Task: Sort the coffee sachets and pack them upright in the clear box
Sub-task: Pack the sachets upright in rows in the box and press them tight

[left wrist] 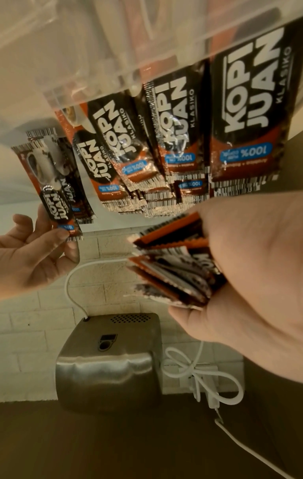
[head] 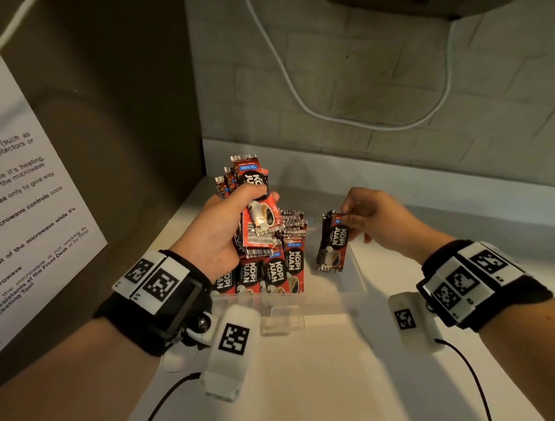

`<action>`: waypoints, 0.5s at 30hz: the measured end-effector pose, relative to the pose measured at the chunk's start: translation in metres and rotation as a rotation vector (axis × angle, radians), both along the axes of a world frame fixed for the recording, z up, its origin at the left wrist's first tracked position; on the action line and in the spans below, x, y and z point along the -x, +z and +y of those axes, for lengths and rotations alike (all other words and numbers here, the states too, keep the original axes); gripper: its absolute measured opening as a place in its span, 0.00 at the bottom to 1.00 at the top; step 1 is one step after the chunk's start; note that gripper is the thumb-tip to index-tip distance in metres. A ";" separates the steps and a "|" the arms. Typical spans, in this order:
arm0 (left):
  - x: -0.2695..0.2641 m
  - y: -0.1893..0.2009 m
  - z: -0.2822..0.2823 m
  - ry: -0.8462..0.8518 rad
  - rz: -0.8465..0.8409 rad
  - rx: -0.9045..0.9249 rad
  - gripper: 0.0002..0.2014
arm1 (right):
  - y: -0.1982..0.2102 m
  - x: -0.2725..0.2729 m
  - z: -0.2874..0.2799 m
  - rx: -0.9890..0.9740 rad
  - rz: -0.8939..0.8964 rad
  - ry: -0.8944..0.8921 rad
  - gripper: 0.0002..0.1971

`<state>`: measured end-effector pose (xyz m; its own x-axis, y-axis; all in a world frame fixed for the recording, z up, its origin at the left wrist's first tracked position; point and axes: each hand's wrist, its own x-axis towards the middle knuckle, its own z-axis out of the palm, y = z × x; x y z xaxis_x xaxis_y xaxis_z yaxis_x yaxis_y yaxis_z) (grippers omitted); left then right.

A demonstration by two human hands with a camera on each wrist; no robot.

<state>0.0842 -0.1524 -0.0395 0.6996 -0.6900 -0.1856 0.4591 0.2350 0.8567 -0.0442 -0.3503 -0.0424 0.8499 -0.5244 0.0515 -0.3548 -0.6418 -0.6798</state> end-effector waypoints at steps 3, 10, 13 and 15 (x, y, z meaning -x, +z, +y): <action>0.000 0.000 0.000 -0.003 -0.003 -0.006 0.03 | -0.006 -0.002 -0.003 0.079 0.035 0.010 0.11; 0.002 -0.001 0.001 -0.015 -0.006 -0.015 0.04 | -0.013 -0.004 -0.004 0.325 0.027 0.026 0.08; 0.002 -0.001 0.002 -0.016 -0.008 -0.015 0.04 | -0.015 -0.003 -0.005 0.383 -0.026 0.031 0.08; 0.001 -0.001 0.002 -0.016 -0.010 -0.018 0.04 | -0.017 -0.003 -0.007 0.409 -0.054 0.023 0.06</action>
<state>0.0828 -0.1507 -0.0410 0.6905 -0.6976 -0.1914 0.4544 0.2125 0.8651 -0.0413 -0.3569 -0.0590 0.8516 -0.4324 0.2962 -0.3083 -0.8703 -0.3842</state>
